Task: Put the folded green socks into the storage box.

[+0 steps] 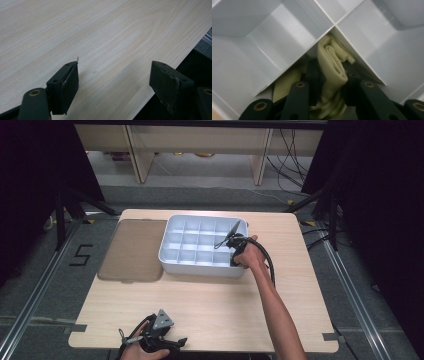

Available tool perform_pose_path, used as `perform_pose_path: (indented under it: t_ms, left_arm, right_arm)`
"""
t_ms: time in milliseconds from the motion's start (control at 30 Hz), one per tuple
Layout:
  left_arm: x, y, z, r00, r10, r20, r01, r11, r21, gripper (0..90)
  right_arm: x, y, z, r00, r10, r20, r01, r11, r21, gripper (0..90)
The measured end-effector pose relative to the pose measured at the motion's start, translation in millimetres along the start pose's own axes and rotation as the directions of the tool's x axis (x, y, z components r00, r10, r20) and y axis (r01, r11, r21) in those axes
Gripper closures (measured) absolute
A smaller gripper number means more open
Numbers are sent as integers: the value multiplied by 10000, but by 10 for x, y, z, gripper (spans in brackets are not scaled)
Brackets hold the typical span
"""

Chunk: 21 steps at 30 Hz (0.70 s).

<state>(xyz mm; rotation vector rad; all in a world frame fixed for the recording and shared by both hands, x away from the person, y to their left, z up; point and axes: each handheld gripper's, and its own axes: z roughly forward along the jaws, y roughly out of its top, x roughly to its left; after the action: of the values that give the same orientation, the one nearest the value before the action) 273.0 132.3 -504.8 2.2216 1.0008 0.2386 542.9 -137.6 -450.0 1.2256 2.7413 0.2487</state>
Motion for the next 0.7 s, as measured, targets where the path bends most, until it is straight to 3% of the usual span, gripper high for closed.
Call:
perform_pose_path:
  t_ms: [33, 133, 200, 300, 400, 467, 533, 700]
  left_arm:
    - [0, -1, 0, 10000, -13, 6, 13, 10000, -14, 231]
    - [-1, -1, 2, 10000, -2, 36, 2, 10000, -12, 232]
    - [-3, -1, 8, 10000, -35, 37, 35, 10000, 6, 233]
    - [-8, -4, 13, 9998, -174, 46, 174, 9998, -6, 233]
    - [-8, -4, 12, 9998, -163, 81, 163, 9999, 4, 233]
    - [-10, -4, 13, 9998, -172, 108, 172, 9999, -1, 233]
    - [-2, -1, 11, 10000, 45, 3, -45, 10000, 36, 233]
    - [-6, -4, 17, 9999, -139, 65, 139, 9999, 26, 233]
  right_arm:
    - [-29, -7, -3, 9999, -145, -13, 145, 9998, -155, 695]
    - [-59, -40, -97, 9995, 231, -217, -240, 9989, -397, 620]
    - [-76, -47, -125, 9997, 144, -208, -154, 9985, -523, 615]
    - [-121, -68, -297, 9984, 412, -392, -453, 9928, -1113, 601]
    - [-153, -69, -429, 9989, 155, -447, -218, 9891, -1455, 597]
    - [-150, -76, -512, 9992, 269, -291, -314, 9857, -1654, 598]
    - [-161, -73, -582, 9987, 275, -439, -348, 9839, -1755, 596]
    - [-181, -99, -676, 9983, 393, -433, -472, 9787, -1998, 580]
